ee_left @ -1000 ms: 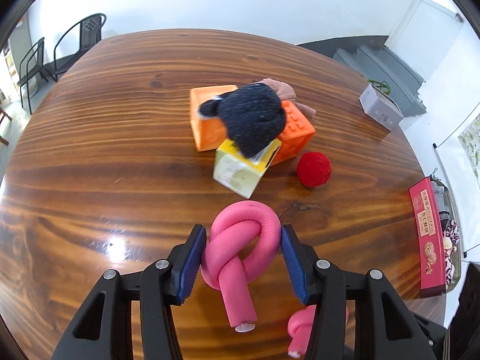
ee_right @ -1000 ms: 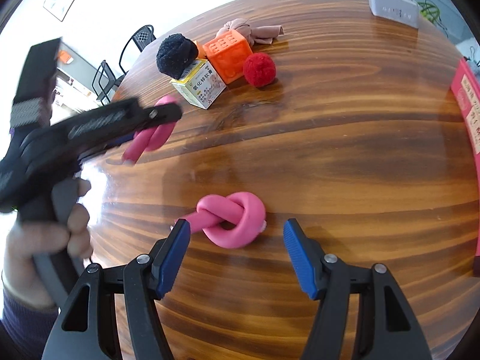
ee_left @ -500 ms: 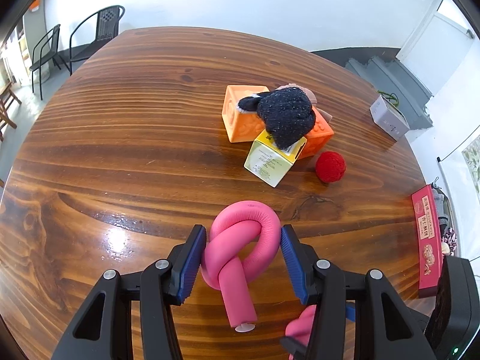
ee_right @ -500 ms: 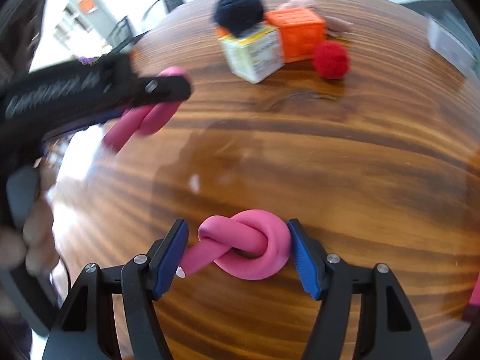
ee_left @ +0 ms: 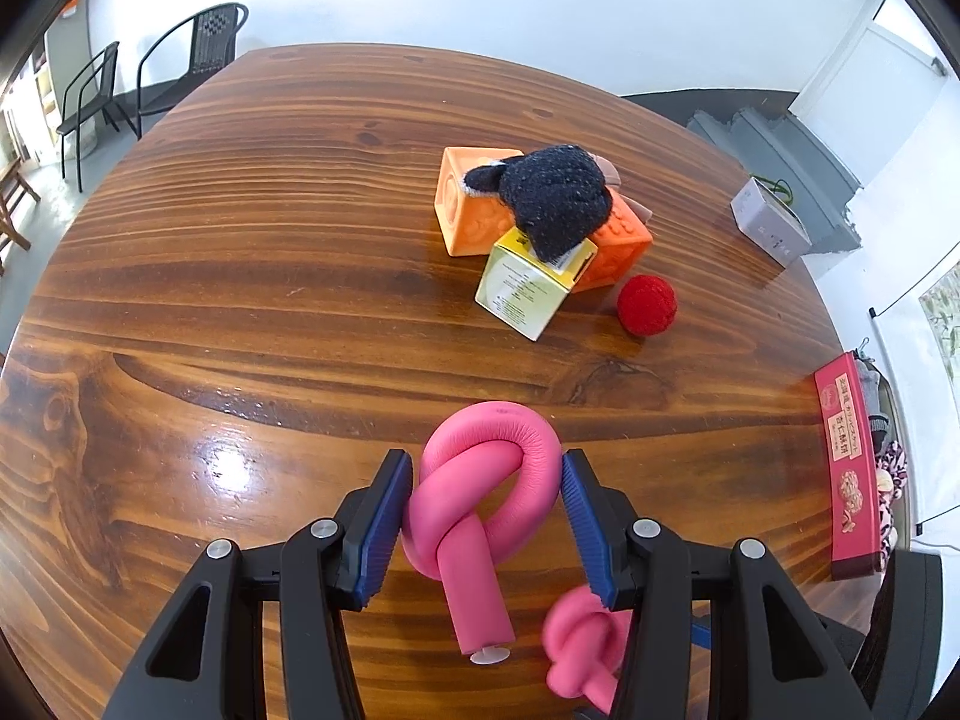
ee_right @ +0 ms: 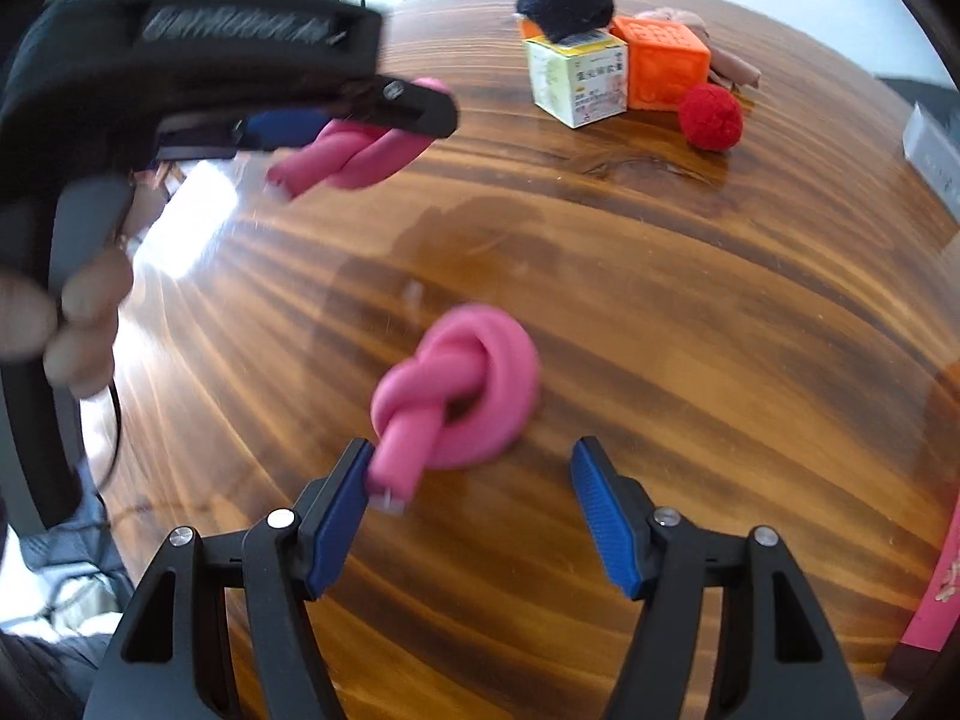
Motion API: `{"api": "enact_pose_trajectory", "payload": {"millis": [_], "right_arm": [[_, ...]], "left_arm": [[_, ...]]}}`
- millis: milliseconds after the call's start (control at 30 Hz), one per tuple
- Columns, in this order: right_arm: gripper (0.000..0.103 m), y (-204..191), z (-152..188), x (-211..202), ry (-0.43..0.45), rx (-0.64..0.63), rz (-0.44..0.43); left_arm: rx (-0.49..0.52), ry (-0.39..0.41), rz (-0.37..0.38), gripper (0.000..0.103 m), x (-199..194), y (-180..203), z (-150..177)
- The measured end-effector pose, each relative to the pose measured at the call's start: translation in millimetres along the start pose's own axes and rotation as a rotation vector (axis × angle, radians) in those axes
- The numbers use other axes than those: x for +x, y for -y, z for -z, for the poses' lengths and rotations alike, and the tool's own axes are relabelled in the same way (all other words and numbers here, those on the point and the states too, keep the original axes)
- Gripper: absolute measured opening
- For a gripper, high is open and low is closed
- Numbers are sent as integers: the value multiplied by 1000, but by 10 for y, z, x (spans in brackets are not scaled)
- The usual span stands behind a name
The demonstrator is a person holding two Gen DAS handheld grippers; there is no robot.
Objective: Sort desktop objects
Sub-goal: 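Grasp the second pink foam knot with the left tool, then carry both pink foam knots into the box and release them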
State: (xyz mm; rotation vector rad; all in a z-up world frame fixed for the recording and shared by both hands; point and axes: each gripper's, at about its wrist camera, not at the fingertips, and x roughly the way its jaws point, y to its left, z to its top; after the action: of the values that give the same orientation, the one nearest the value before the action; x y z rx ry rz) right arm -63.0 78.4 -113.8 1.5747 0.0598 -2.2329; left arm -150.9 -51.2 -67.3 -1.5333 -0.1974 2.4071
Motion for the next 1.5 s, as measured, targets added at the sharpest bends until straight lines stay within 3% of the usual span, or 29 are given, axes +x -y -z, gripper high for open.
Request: {"api": "enact_pose_trajectory", "payload": {"millis": [333, 433, 733, 800, 833, 1000, 1267, 1500], "right_arm": [[75, 232, -83, 15, 27, 219, -94], [75, 117, -178, 50, 28, 240, -90], [75, -307, -366, 257, 37, 76, 116], [58, -354, -364, 274, 44, 43, 152], [55, -375, -362, 281, 47, 27, 168], [54, -304, -317, 230, 49, 52, 134], [54, 84, -4, -325, 122, 171, 141], [54, 889, 424, -1132, 256, 382, 255]], "left_arm": [[-4, 10, -5, 53, -60, 3, 7], [-9, 14, -11, 53, -76, -26, -9], [-25, 29, -16, 53, -130, -124, -47], [-29, 29, -20, 53, -136, -143, -40], [-32, 28, -21, 53, -139, -148, -33], [-30, 24, -24, 53, -158, -103, 16], [13, 33, 5, 53, -218, 253, 55], [94, 34, 66, 53, -259, 890, 155]]}}
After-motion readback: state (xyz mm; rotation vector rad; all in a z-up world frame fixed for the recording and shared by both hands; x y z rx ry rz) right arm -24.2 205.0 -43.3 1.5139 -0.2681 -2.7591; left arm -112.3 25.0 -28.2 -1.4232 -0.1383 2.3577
